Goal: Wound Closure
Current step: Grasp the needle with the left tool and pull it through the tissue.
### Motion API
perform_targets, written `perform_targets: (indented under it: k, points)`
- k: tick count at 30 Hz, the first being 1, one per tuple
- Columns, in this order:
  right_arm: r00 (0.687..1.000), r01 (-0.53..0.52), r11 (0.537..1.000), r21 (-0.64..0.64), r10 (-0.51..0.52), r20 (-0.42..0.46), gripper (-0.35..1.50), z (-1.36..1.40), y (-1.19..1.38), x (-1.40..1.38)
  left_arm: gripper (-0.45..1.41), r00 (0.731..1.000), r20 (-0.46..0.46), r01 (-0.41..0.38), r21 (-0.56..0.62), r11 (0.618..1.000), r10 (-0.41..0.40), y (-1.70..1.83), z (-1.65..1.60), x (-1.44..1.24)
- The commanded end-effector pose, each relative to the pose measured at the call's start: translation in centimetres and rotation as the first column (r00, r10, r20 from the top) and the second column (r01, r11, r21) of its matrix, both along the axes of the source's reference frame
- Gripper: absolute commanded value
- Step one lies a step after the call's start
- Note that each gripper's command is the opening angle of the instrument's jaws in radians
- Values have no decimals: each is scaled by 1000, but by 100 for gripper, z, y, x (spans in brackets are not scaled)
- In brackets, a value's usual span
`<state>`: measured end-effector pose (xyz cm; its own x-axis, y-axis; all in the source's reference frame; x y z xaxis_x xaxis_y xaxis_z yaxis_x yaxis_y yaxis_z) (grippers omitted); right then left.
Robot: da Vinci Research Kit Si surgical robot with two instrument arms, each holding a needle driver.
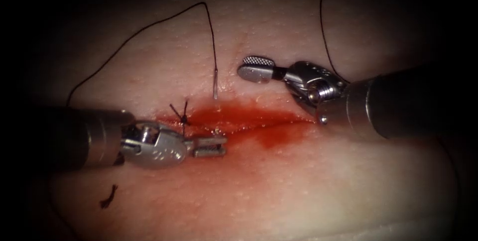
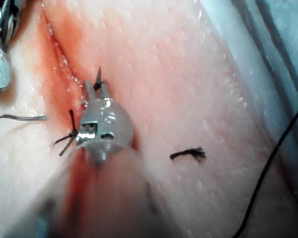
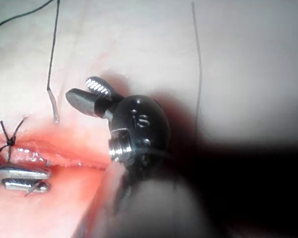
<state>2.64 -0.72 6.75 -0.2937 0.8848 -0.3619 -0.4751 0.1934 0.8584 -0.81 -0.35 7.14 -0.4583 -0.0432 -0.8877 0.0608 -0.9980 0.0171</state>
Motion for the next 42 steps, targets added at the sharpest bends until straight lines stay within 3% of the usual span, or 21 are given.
perform_targets:
  k: [1,5,6,8,10,12,14,16,17,18,20,25,26,34,39,42]
  points:
    - [1000,-1,1000,0,1,-2,16,5,-1,7,-45,1000,12,18,38,999,-19,1,3,-4]
    - [1000,-3,1000,-3,3,5,16,4,2,7,-45,995,63,61,223,973,-77,6,-8,0]
    - [999,10,998,-58,-8,36,22,4,4,7,-45,992,77,69,300,952,-97,9,-13,1]
    - [995,51,989,-139,-38,97,59,4,6,8,-45,989,92,71,358,931,-111,12,-18,2]
    - [984,112,969,-222,-77,162,78,3,9,8,-45,988,103,66,391,918,-114,14,-21,2]
    - [955,219,920,-325,-135,262,73,1,13,8,-45,985,110,69,455,888,-133,13,-24,1]
    - [931,290,879,-379,-167,325,73,0,16,8,-45,983,103,77,507,858,-149,11,-27,0]
    - [915,330,860,-390,-190,356,59,-1,17,8,-45,982,98,80,550,831,-159,9,-28,0]
    - [909,345,856,-384,-202,366,16,-2,16,7,-45,981,93,80,616,784,-173,8,-31,0]
    - [905,353,851,-390,-205,373,12,-2,15,7,-45,980,91,78,638,766,-176,7,-32,0]
    - [904,356,848,-393,-206,375,12,-4,12,8,-45,980,99,56,698,714,-174,9,-37,1]
    - [889,385,846,-370,-232,395,19,-6,8,10,-45,975,135,21,735,677,-178,16,-46,3]
    - [884,398,843,-362,-246,397,19,-7,7,10,-45,972,136,20,763,646,-191,18,-50,3]
    - [886,407,836,-368,-264,381,16,-5,4,12,-45,973,112,3,868,496,-203,22,-76,5]
    - [872,442,825,-353,-303,385,19,-1,0,13,-45,973,128,-22,880,475,-191,25,-98,14]
    - [871,444,823,-353,-304,387,21,0,-1,13,-45,970,164,-48,852,521,-180,28,-110,17]
